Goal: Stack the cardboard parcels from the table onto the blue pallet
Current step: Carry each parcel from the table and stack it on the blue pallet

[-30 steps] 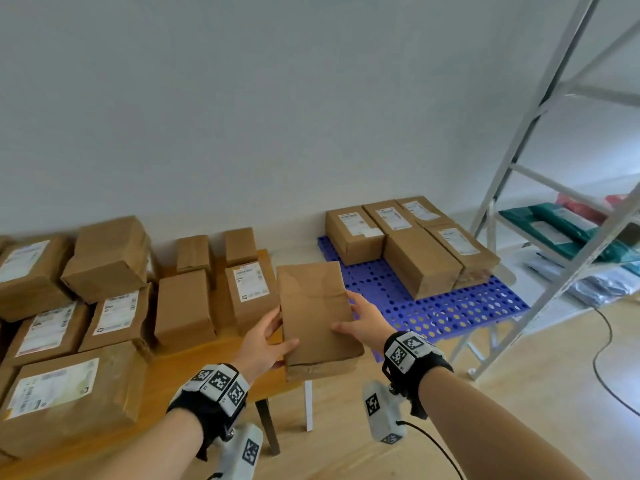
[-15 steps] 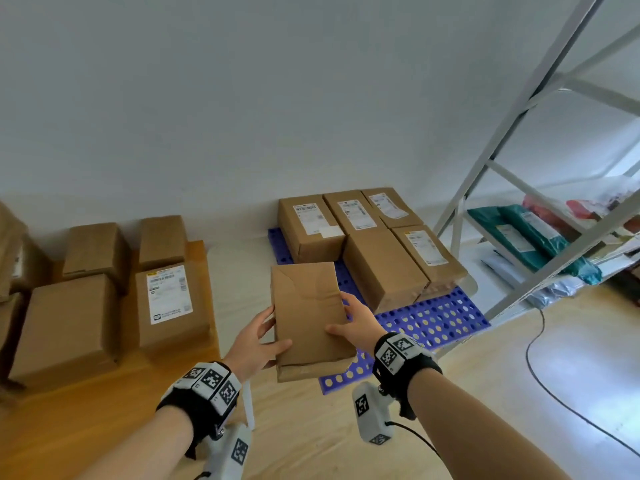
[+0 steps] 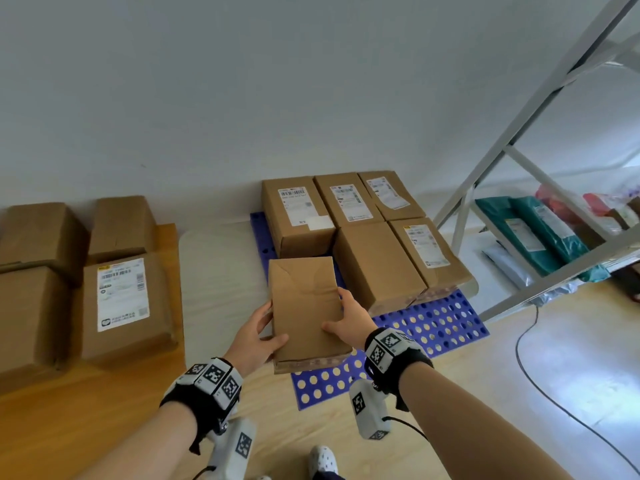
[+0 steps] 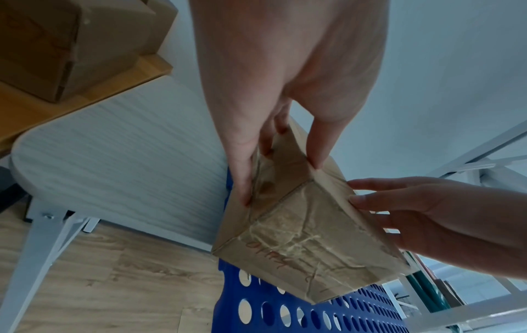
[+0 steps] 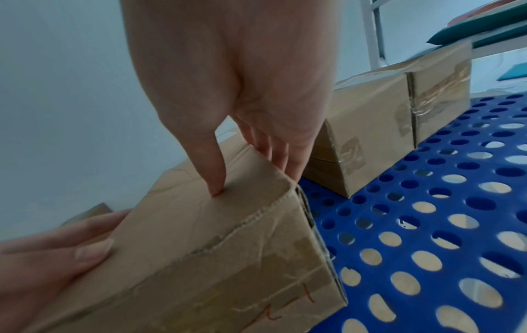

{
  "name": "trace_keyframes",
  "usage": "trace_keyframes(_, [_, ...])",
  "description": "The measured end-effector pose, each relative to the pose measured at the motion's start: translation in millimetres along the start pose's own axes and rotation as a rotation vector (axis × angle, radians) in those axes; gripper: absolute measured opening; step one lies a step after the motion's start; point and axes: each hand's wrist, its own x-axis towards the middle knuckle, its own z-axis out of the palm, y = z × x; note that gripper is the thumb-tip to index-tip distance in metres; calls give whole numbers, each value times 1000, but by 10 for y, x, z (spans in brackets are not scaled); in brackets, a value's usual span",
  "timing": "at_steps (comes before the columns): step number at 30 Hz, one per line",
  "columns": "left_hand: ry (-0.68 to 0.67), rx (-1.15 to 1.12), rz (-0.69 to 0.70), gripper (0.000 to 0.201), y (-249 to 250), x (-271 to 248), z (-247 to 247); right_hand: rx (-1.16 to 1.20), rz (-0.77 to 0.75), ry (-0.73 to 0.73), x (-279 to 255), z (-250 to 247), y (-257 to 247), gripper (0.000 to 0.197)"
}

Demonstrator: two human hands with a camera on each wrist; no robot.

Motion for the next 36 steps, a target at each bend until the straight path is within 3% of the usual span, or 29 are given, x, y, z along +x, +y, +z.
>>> trace_keyframes(9, [68, -45, -29, 76, 7, 59, 195, -299, -181, -86, 163, -161, 43, 77])
trace_keyframes(16, [98, -62, -24, 73, 78, 185, 332, -598, -326, -1, 343, -420, 132, 70])
trace_keyframes(36, [278, -54, -40, 64, 286, 599, 641, -674, -338, -81, 804, -871, 372, 77])
